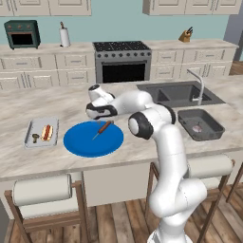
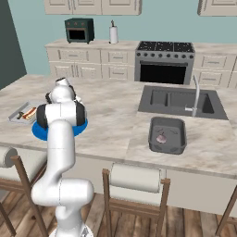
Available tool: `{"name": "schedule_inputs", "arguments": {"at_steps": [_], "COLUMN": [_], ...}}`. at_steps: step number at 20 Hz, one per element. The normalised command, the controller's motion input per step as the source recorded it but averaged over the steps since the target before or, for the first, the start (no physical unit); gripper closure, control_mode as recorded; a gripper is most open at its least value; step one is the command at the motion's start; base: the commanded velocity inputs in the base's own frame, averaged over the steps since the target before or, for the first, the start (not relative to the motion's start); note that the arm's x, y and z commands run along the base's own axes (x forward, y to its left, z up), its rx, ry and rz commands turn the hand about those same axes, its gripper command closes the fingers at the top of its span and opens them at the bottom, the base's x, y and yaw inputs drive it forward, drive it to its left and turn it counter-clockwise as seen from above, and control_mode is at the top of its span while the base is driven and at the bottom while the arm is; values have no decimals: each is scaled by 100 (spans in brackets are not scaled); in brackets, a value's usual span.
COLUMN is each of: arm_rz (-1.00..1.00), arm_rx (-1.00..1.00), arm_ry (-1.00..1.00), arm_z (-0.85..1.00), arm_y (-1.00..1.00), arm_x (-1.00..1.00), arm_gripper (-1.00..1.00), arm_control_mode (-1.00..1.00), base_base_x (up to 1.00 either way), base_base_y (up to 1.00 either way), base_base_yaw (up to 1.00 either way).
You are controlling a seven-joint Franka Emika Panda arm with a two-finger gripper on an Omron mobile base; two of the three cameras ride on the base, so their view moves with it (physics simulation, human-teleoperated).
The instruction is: Place one cooked food and one vegetable from the large plate to each tupperware container.
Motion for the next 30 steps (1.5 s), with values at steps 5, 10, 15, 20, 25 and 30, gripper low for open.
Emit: {"name": "schedule_inputs", "arguments": {"at_steps": [5,10,15,20,25,30], "arm_rz": [0,0,0,0,0,5], "arm_rx": [0,0,0,0,0,-1], "arm_ry": [2,0,0,0,4,4], "arm_z": [-21,-9,-8,-11,12,81], "arm_y": [2,5,3,0,-2,-26], "arm_x": [1,4,0,0,-2,-17], "arm_gripper": [-100,-100,100,100,100,100], "arm_control_mode": [-100,-100,-100,-100,-100,-100], "base_base_x": [0,0,0,0,0,0], "base_base_y": [0,0,0,0,0,0], "base_base_yaw": [0,0,0,0,0,0]}}
